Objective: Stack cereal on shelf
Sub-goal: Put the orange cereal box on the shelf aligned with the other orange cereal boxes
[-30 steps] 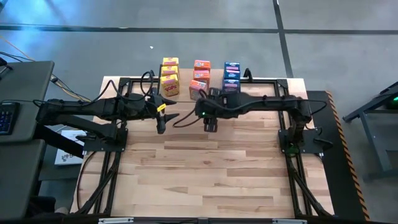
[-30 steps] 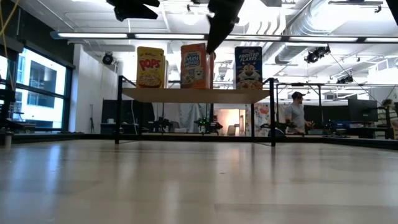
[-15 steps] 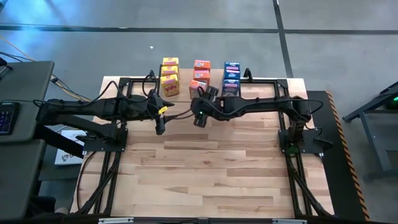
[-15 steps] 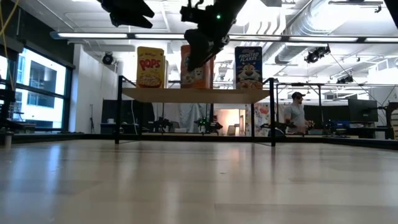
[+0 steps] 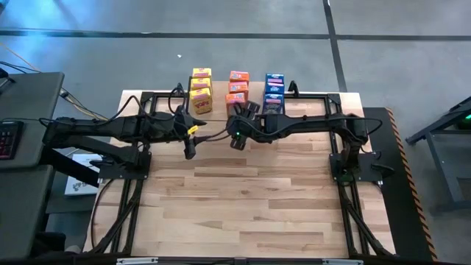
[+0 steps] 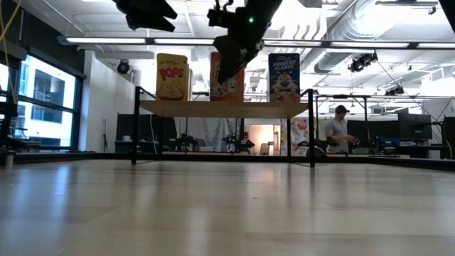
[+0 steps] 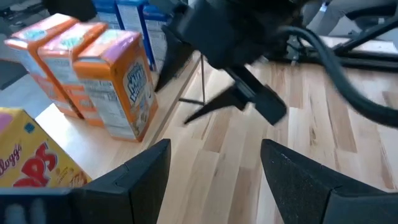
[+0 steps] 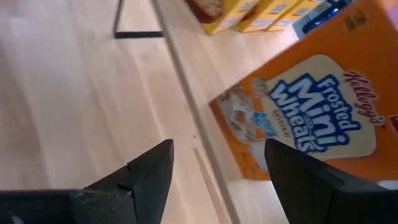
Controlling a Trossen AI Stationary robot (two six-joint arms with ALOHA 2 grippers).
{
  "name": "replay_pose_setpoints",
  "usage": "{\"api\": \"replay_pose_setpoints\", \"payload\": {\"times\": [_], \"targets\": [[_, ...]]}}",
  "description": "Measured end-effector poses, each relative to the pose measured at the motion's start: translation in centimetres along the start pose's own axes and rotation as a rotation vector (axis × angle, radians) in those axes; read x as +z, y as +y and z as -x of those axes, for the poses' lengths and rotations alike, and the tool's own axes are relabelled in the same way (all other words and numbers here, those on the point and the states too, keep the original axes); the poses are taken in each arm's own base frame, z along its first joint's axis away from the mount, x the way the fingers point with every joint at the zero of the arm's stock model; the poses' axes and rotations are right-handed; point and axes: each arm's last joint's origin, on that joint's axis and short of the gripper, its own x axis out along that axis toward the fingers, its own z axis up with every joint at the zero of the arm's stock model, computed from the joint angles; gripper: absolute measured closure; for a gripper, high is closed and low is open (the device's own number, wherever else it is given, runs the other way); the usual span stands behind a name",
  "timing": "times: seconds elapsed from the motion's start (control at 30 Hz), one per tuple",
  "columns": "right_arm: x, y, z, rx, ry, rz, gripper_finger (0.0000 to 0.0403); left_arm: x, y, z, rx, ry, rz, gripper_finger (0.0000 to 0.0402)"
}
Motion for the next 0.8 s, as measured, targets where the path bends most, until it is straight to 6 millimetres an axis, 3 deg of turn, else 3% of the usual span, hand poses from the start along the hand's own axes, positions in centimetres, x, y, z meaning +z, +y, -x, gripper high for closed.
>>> {"api": "replay_pose_setpoints", "payload": {"times": [0.17,0.3,0.6,0.8], "targets": [[0.7,0.5,2.0,0.018,-0.005,0.039,0.0158,0.4,0.0,0.0,-0.001,-0.043,-0.022,0.0161],[1.6,-0.3,4.5,0.002,-0.028,0.077,0.0158,0.6,0.0,0.0,-0.001,-0.058,-0.029,0.0161],[3.3,-5.3,11.1,-0.08,-0.125,0.062,0.0158,0.5,0.0,-1.1,0.019,-0.044,-0.217,0.0161],[3.3,-8.1,13.4,-0.097,-0.164,0.018,0.0158,0.8,0.4,-3.3,0.064,-0.059,-0.198,0.0161]]}}
